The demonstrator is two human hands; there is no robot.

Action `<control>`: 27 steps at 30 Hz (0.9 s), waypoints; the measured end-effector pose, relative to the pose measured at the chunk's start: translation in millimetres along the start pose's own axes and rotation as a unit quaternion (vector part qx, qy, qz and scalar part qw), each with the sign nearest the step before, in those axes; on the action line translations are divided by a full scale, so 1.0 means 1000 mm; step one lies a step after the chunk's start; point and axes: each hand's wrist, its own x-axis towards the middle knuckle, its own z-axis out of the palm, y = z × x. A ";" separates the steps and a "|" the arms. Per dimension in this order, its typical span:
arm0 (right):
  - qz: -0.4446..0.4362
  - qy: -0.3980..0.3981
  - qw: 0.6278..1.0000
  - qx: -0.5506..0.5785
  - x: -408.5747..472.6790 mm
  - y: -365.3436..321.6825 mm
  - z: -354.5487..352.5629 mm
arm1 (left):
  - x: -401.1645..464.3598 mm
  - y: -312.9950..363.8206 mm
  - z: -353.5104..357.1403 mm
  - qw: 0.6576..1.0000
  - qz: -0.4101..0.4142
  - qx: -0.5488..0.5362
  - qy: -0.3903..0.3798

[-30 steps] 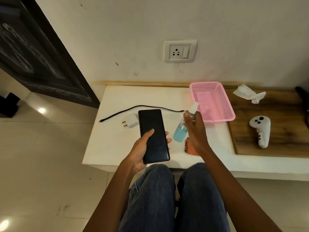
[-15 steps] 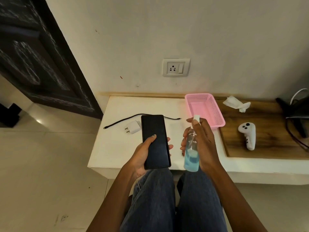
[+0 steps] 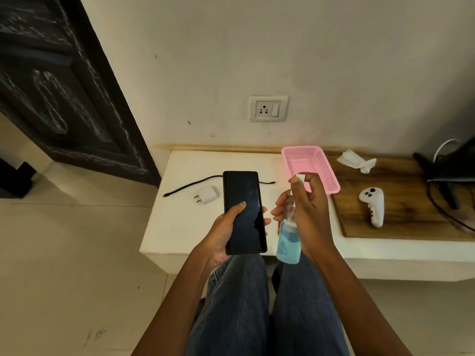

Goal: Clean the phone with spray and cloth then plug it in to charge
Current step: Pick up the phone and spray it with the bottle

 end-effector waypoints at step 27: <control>-0.012 0.008 0.997 -0.076 0.000 0.005 0.001 | -0.005 -0.003 0.005 1.000 0.000 0.003 0.003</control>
